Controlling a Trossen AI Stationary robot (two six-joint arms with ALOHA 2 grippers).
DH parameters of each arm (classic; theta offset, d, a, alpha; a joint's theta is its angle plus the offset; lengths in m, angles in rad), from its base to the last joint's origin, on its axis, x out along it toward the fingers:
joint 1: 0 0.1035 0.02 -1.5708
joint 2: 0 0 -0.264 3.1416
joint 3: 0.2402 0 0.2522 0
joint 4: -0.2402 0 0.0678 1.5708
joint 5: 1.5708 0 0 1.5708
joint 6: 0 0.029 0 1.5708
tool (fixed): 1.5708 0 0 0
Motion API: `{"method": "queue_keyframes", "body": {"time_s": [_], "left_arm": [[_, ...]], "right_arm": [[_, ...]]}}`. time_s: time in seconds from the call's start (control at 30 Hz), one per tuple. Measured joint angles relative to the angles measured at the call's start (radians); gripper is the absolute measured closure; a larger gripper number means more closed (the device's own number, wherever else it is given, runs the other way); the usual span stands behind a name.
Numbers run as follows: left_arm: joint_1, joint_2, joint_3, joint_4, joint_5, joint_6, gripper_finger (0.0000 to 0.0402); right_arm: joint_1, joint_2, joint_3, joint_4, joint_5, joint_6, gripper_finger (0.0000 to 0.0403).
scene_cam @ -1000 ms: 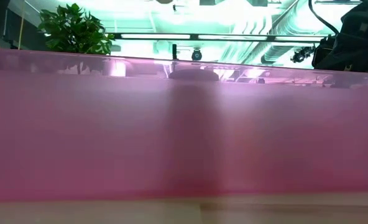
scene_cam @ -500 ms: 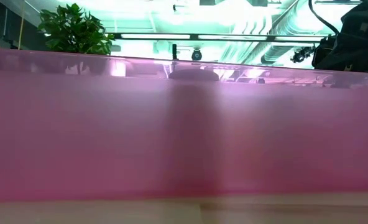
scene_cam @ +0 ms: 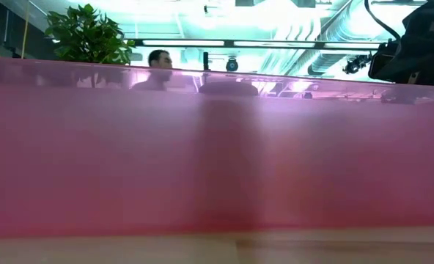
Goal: Pick and place pill bottles into a basket
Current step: Put the white pill bottle into the red bin
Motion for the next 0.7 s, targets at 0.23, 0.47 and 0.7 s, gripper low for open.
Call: {"method": "queue_keyframes", "body": {"time_s": [0.23,0.47,0.7], "left_arm": [[0.000,-0.018,-0.202,0.003,0.070,-0.070,0.0214],[-0.001,-0.045,-0.394,0.270,0.138,-0.072,0.0214],[-0.002,-0.045,-0.540,0.487,0.203,-0.075,0.0214]], "right_arm": [[0.000,0.000,0.000,0.011,-0.010,0.002,0.0091],[0.000,0.000,0.000,0.030,-0.010,0.001,0.0091],[0.000,0.000,0.000,0.036,-0.010,0.001,0.0091]]}}
